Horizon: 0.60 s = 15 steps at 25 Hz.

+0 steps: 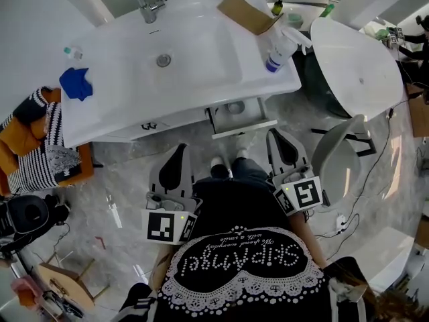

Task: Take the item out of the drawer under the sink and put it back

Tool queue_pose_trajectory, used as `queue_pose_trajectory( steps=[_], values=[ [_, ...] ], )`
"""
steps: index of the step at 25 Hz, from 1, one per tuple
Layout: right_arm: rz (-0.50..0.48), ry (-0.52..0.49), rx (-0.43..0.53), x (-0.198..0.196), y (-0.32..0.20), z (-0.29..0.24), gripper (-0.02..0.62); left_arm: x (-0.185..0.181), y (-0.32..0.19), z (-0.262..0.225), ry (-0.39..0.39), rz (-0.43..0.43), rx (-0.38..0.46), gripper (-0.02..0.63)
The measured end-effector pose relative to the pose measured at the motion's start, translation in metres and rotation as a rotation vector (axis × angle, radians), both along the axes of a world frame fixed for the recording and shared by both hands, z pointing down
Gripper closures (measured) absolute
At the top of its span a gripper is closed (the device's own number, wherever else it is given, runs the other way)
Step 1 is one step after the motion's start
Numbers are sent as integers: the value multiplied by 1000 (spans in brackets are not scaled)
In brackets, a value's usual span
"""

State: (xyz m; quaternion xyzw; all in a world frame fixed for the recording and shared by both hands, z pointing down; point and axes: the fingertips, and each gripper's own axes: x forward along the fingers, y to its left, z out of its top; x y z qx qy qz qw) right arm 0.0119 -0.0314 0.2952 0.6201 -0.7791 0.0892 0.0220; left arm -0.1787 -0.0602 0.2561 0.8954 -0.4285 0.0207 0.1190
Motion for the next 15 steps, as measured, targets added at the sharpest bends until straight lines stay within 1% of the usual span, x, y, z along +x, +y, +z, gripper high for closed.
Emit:
queue_pose_trajectory(
  steps=[4,8,11,13,15],
  values=[
    [-24,14,34,-7,4,-10,577,-3,2,5,-2,-3,-9,603],
    [-36,24,56,-12,8,-13,577,0,6,9,-14,10,-1,603],
    [-17,6,65,-8,11,-14,577,10,9,10,-24,47,7,603],
    [-8,-12,67,-5,11,-14,577,16,9,7,-12,68,22,603],
    [-5,-20,68,-4,12,-13,577,20,9,2,4,69,27,603]
  ],
)
